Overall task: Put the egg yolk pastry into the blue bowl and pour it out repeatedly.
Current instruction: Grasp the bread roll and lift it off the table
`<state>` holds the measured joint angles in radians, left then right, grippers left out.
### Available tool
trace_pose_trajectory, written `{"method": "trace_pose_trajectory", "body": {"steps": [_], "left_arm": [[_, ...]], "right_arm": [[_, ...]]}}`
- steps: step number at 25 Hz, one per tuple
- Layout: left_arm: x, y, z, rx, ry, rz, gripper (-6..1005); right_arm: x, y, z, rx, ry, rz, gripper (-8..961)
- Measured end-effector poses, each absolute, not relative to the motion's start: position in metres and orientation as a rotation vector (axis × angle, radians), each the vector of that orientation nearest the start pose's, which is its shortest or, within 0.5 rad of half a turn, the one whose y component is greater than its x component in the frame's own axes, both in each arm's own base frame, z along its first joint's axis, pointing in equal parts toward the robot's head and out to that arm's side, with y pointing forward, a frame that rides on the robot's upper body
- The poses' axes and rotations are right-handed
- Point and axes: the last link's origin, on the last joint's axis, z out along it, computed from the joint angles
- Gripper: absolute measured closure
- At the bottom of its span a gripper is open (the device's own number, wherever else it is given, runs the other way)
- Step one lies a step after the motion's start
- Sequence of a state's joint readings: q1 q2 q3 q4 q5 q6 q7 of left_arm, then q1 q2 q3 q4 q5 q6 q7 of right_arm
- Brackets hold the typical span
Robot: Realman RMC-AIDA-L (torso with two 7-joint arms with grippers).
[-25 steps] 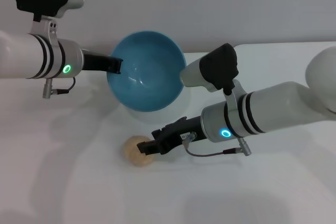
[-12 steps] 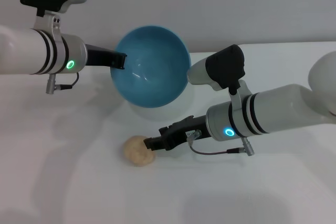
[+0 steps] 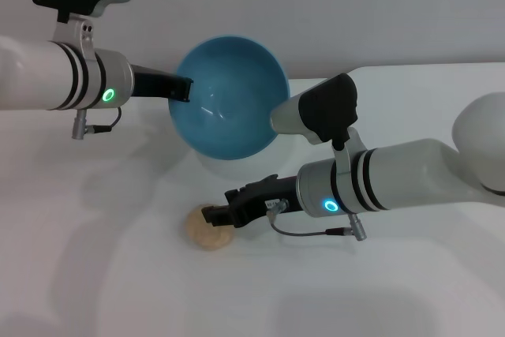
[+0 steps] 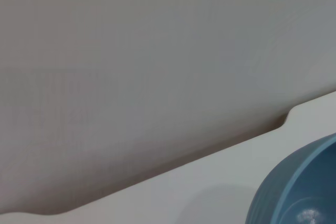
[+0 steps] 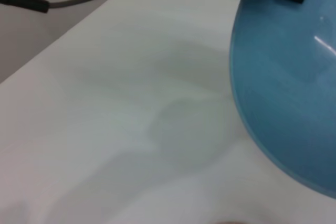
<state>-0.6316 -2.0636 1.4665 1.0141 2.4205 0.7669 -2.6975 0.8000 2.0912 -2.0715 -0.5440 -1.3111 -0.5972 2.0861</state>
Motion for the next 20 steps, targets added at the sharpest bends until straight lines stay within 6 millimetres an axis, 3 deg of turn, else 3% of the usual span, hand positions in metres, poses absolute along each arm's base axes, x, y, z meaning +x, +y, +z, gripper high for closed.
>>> {"method": "trace_pose_trajectory", "body": {"steps": [10, 20], "left_arm": [[-0.188, 0.430, -0.027, -2.225, -0.998, -0.108, 1000], [-0.187, 0.430, -0.027, -2.228, -0.996, -0.111, 998]], "right_arm": [[0.186, 0.356, -0.163, -2.627, 1.126, 0.183, 454], [0.183, 0.355, -0.169, -2.601, 1.090, 0.186, 453]]}}
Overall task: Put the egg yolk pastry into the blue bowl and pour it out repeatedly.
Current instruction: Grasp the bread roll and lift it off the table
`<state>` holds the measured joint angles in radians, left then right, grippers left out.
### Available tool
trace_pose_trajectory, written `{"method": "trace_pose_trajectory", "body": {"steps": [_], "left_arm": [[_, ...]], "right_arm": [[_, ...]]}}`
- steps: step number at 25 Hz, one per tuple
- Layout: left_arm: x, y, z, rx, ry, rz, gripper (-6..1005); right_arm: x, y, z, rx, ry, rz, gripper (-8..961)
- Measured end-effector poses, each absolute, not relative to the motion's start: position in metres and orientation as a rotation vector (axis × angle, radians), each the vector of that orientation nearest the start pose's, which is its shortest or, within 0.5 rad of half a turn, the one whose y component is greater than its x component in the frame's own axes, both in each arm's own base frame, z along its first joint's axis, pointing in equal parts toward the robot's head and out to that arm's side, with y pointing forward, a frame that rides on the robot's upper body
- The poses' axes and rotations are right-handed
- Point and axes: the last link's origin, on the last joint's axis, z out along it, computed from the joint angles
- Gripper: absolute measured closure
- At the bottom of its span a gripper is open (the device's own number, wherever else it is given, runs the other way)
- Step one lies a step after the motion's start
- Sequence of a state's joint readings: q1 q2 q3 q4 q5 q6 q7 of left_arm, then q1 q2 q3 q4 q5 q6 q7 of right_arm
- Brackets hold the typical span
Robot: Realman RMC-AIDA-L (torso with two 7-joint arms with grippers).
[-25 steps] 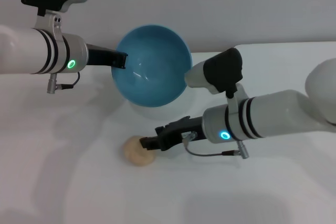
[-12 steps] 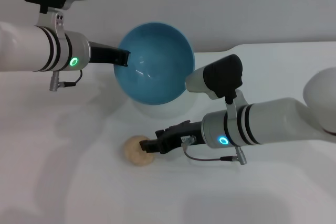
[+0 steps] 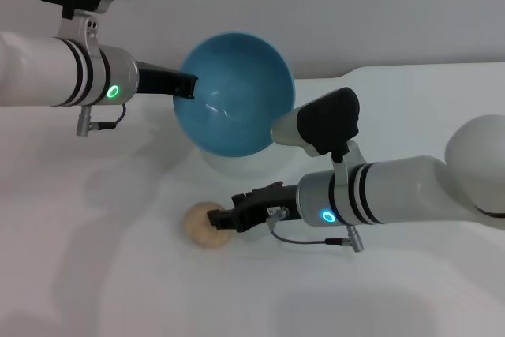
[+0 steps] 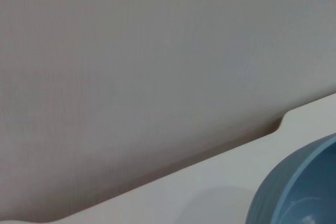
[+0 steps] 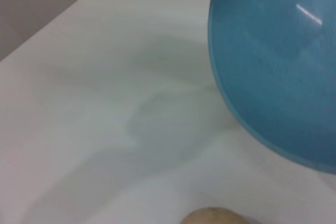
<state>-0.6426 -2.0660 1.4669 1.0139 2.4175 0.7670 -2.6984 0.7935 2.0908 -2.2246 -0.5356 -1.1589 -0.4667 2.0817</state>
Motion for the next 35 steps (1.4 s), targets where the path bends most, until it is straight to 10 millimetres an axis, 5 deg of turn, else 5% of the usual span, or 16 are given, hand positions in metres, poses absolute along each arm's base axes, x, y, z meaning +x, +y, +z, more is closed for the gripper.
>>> {"method": "trace_pose_trajectory", "body": {"steps": [15, 23, 35], "left_arm": [[-0.1885, 0.4288, -0.0277, -2.226, -1.001, -0.108, 999], [-0.1882, 0.4288, -0.0275, -2.226, -1.000, -0.109, 999], [-0.1879, 0.4288, -0.0272, -2.226, -0.999, -0.112, 1000]], "right_arm": [[0.1799, 0.3564, -0.1693, -2.563, 1.158, 0.229, 454], [0.1800, 0.3520, -0.1722, -2.546, 1.229, 0.256, 660], [0.1841, 0.3482, -0.1738, -2.535, 1.274, 0.254, 687]]}}
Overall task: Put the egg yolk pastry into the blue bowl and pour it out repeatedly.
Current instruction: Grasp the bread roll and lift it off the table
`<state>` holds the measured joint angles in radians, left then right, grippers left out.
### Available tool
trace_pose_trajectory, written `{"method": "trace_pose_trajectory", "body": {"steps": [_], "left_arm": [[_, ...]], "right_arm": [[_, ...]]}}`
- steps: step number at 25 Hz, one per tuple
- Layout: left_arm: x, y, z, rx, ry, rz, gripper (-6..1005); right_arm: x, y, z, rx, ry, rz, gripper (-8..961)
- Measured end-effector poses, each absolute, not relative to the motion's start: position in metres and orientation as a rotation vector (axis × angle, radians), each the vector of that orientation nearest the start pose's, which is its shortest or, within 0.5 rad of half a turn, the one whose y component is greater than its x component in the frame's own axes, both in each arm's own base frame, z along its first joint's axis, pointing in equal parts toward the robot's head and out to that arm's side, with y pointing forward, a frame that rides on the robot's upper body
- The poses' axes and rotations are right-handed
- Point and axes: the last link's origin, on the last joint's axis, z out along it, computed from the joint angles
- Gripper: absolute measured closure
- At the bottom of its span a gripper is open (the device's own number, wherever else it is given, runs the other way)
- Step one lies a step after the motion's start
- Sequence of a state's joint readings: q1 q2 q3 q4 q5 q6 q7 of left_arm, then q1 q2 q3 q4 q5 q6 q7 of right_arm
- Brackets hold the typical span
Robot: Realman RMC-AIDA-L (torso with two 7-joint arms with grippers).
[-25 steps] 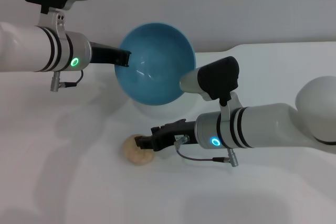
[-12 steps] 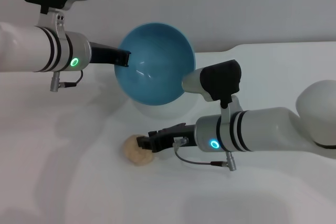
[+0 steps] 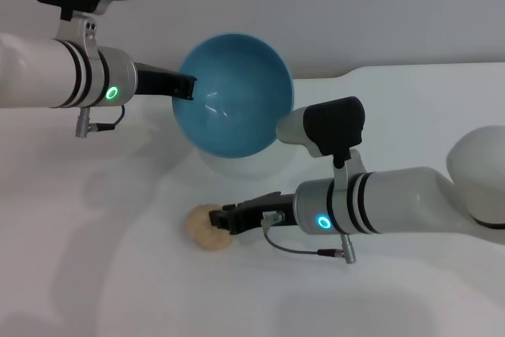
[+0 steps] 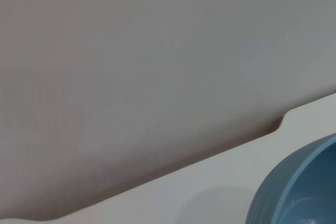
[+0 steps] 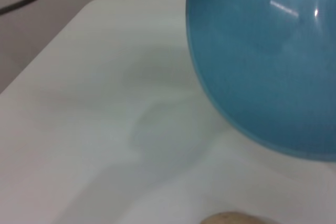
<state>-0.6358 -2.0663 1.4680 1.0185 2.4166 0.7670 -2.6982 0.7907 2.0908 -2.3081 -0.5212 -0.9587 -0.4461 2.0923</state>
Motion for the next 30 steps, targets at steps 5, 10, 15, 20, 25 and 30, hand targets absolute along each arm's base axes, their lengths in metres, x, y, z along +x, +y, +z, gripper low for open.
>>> {"method": "trace_pose_trajectory", "body": {"steps": [5, 10, 15, 20, 25, 30], "left_arm": [[-0.188, 0.428, -0.027, -2.225, -1.002, -0.112, 1000], [-0.188, 0.428, -0.027, -2.228, -1.002, -0.109, 999], [-0.189, 0.428, -0.027, -2.229, -1.004, -0.105, 998], [-0.190, 0.428, -0.027, -2.231, -1.006, -0.101, 998], [-0.190, 0.427, -0.027, -2.232, -1.006, -0.099, 999], [-0.191, 0.427, -0.026, -2.234, -1.003, -0.089, 999]], "right_arm": [[0.184, 0.346, -0.175, -2.547, 1.273, 0.246, 790], [0.184, 0.343, -0.176, -2.564, 1.272, 0.241, 856], [0.180, 0.338, -0.178, -2.585, 1.289, 0.267, 906], [0.176, 0.333, -0.177, -2.606, 1.298, 0.294, 938], [0.167, 0.328, -0.172, -2.649, 1.331, 0.369, 951], [0.154, 0.324, -0.158, -2.710, 1.348, 0.543, 953]]}}
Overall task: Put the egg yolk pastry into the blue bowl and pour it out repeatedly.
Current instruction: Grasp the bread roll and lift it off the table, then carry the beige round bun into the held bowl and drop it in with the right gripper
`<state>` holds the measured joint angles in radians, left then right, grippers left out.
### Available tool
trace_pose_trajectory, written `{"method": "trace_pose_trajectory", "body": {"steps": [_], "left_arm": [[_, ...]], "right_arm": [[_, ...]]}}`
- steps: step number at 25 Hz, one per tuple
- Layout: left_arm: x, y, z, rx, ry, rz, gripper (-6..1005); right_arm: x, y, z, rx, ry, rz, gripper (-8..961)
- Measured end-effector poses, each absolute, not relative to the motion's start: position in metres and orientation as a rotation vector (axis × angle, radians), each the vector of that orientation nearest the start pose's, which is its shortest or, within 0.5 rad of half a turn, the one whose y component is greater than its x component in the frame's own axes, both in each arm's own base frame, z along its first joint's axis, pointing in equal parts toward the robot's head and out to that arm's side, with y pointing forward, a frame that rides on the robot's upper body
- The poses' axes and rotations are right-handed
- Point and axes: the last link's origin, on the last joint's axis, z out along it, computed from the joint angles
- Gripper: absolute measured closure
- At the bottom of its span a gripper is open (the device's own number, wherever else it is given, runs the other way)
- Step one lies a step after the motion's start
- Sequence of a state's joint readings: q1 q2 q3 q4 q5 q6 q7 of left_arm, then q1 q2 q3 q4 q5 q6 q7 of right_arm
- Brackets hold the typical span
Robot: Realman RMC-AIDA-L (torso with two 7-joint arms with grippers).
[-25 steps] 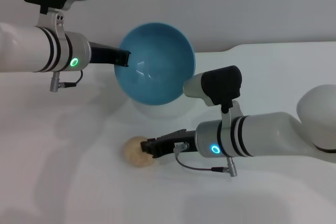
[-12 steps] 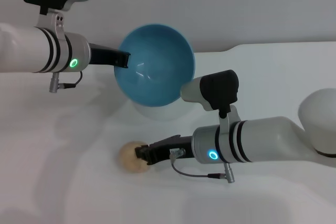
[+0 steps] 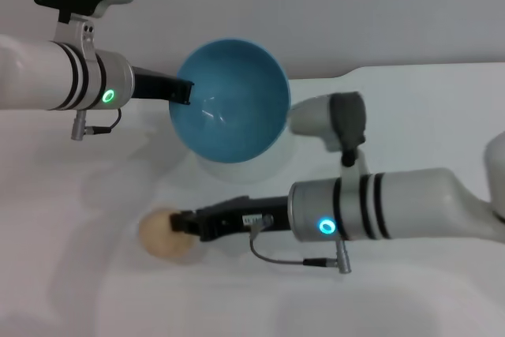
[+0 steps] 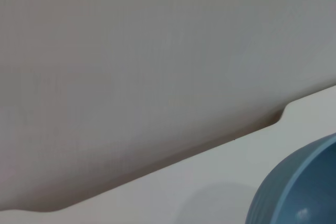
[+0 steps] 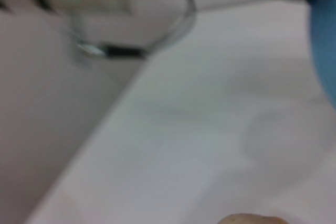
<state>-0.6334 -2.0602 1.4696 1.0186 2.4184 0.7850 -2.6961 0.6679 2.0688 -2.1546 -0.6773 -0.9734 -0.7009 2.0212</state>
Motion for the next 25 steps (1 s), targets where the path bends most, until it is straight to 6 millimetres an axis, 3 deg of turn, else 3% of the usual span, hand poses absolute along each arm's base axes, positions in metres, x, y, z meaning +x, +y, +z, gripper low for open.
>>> {"method": "trace_pose_trajectory", "body": {"steps": [9, 14, 21, 25], "left_arm": [[-0.191, 0.423, -0.031, -2.275, -1.003, -0.032, 998], [-0.191, 0.418, -0.034, -2.322, -1.000, 0.064, 998], [-0.187, 0.411, -0.041, -2.361, -1.008, 0.249, 998], [-0.187, 0.408, -0.042, -2.366, -1.008, 0.314, 998]], "right_arm": [[0.129, 0.319, -0.103, -2.790, 1.294, 0.973, 953], [0.127, 0.315, -0.078, -2.773, 1.287, 1.122, 953], [0.133, 0.307, -0.058, -2.830, 1.320, 1.001, 952], [0.147, 0.307, -0.039, -2.792, 1.358, 0.922, 952]]}}
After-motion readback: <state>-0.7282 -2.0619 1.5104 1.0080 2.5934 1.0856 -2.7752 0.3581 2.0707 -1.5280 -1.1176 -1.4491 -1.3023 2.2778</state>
